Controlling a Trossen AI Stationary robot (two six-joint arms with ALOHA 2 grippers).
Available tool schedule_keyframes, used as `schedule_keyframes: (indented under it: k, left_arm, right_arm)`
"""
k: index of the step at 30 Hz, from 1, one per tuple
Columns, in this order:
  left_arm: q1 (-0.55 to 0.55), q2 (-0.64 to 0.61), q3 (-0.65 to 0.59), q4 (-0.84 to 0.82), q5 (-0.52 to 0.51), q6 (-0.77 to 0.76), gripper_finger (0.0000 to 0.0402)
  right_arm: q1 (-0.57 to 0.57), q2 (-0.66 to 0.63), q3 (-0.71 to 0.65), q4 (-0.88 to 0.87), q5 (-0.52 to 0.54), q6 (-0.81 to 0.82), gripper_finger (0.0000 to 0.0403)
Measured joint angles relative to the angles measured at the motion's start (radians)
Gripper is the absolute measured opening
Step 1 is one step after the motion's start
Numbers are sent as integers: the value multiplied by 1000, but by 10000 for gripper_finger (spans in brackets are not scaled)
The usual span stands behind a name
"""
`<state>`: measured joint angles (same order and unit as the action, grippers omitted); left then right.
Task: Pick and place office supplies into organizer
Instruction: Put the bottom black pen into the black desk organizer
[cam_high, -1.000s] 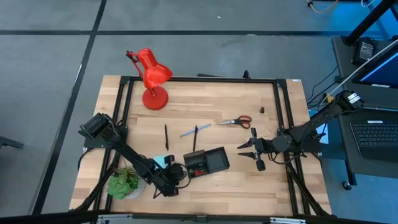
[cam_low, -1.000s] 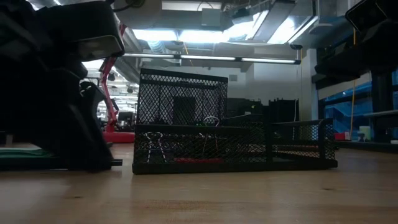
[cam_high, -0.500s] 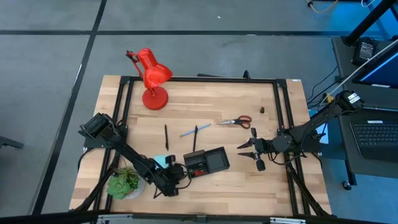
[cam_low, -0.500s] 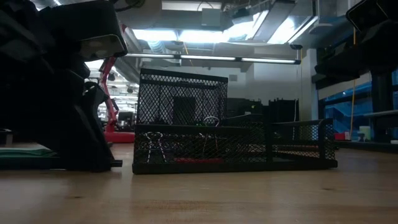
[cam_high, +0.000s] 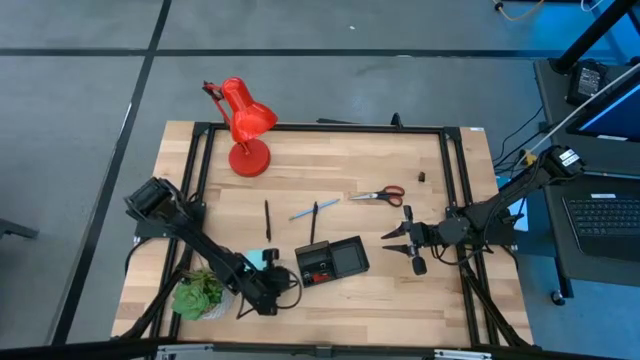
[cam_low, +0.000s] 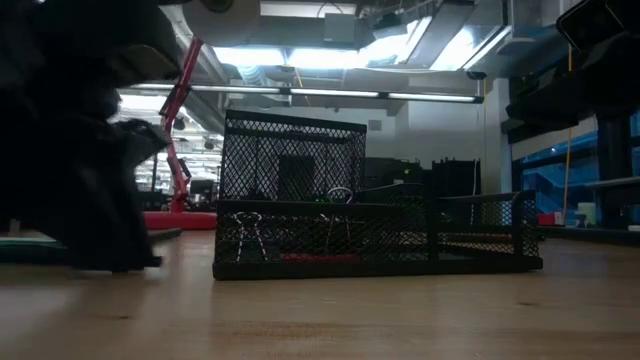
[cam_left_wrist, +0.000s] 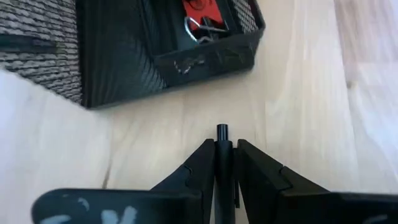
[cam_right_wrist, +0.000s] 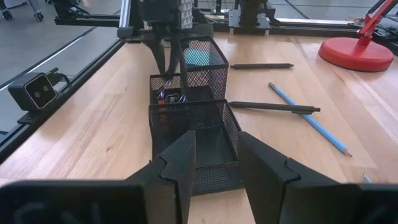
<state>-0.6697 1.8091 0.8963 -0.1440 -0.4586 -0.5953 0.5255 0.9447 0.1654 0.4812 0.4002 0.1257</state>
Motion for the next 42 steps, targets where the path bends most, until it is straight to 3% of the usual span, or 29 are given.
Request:
schedule_keyframes:
  k: [15, 23, 28, 31, 36, 42]
  left_arm:
    - [20, -231, 6, 58, -243, 116, 58]
    - [42, -287, 8, 330, -359, 426, 58]
    - [97, -271, 9, 578, -344, 594, 58]
    - [141, -243, 9, 701, -248, 656, 58]
    - [198, -159, 10, 904, -110, 717, 58]
    - [227, -53, 10, 1067, -65, 732, 53]
  right_arm:
    - [0, 0, 0, 0, 0, 0, 122]
    - [0, 0, 0, 0, 0, -6, 122]
    - [0, 0, 0, 0, 0, -7, 122]
    - [0, 0, 0, 0, 0, -5, 122]
    - [0, 0, 0, 0, 0, -5, 122]
    - [0, 0, 0, 0, 0, -2, 122]
